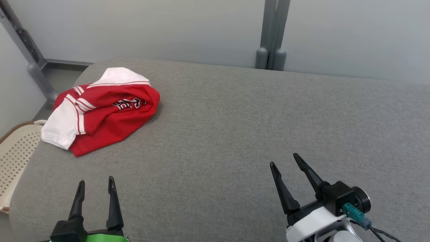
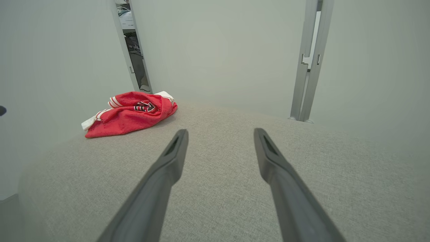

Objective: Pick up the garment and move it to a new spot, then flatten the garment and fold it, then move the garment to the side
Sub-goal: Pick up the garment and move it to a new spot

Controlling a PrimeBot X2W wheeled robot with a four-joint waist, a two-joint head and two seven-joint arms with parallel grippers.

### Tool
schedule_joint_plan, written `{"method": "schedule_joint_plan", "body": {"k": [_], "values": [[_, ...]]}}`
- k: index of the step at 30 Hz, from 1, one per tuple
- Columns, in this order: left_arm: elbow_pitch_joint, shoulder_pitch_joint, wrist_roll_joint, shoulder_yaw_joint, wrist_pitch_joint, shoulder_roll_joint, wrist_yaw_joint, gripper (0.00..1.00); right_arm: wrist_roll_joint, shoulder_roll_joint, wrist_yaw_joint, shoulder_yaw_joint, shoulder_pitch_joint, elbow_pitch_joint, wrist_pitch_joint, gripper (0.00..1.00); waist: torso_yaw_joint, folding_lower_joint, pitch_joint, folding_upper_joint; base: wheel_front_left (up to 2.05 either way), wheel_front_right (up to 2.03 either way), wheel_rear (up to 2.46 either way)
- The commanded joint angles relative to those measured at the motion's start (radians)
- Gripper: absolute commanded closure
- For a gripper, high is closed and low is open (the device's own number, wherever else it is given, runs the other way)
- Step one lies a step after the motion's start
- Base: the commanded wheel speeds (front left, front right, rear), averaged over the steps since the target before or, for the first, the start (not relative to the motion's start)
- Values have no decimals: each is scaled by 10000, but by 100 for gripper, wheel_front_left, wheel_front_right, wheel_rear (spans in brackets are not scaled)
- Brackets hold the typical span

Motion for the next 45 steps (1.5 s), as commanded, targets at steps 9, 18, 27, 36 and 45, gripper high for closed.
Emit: {"method": "schedule_joint_plan", "body": {"k": [9,18,27,36,45], "values": [[5,156,-129,87,-4,55,-126,0,141,-33,1,-69,174,-187,-34,0,1140,0,70,0,0,0,0],[53,76,-227,56,-3,55,-199,0,89,-36,1,-126,130,-194,-34,0,1665,0,176,0,0,0,0],[-193,-311,-343,169,-3,55,-124,0,-85,-36,1,-71,-177,-262,-34,0,1655,0,734,0,0,0,0],[81,-2148,-299,385,-3,107,-670,0,-919,-41,1,-355,-807,-353,-34,0,1180,0,2301,0,0,0,0],[2730,-6166,-421,677,372,1568,-1323,0,-1532,-167,-1,-390,-1722,-698,-33,0,684,0,3999,0,0,0,0]]}}
